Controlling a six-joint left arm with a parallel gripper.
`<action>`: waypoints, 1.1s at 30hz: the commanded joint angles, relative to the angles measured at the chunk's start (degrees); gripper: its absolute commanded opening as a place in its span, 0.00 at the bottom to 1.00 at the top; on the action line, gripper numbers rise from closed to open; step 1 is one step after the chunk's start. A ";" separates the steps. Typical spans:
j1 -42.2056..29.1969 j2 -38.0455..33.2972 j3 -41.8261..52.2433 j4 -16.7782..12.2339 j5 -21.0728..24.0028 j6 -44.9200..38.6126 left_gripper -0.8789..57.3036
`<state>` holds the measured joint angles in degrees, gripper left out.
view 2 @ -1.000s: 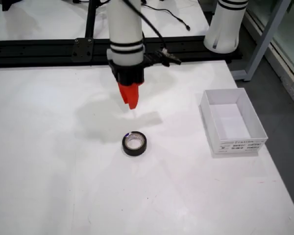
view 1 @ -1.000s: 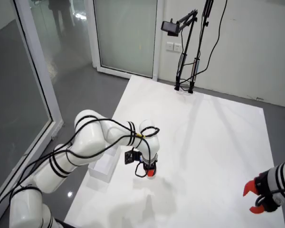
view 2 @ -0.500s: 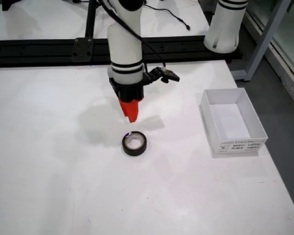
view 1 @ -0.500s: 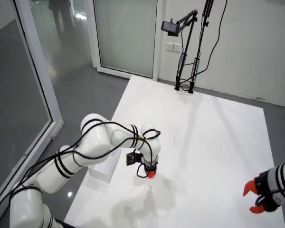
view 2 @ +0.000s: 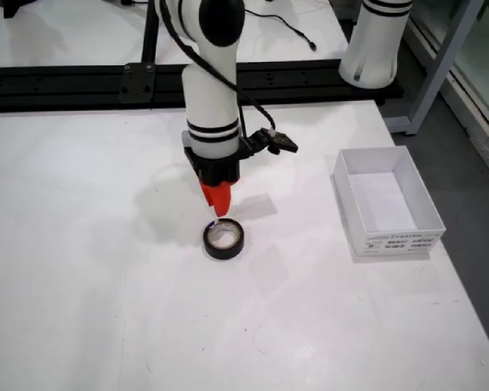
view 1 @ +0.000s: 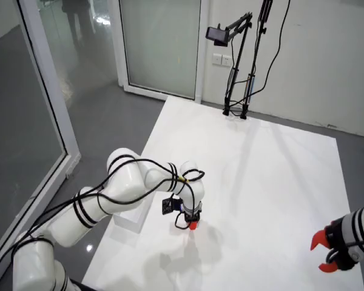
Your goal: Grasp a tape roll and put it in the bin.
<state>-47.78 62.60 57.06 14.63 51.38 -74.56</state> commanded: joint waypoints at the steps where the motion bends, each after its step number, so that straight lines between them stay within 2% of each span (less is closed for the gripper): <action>1: 1.03 3.14 -2.22 0.05 -1.99 0.29 0.31; 9: 1.82 4.64 -4.86 0.40 -1.99 0.55 0.31; 17: 1.99 4.90 -4.86 0.49 -1.99 0.82 0.19; 27: 1.47 5.96 -4.86 0.13 -2.25 0.82 0.14; 30: 1.29 6.13 -4.86 -0.04 -2.25 0.82 0.05; 33: 1.38 6.13 -4.86 -0.83 -1.81 0.82 0.02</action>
<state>-46.23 67.50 52.70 14.92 49.32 -73.85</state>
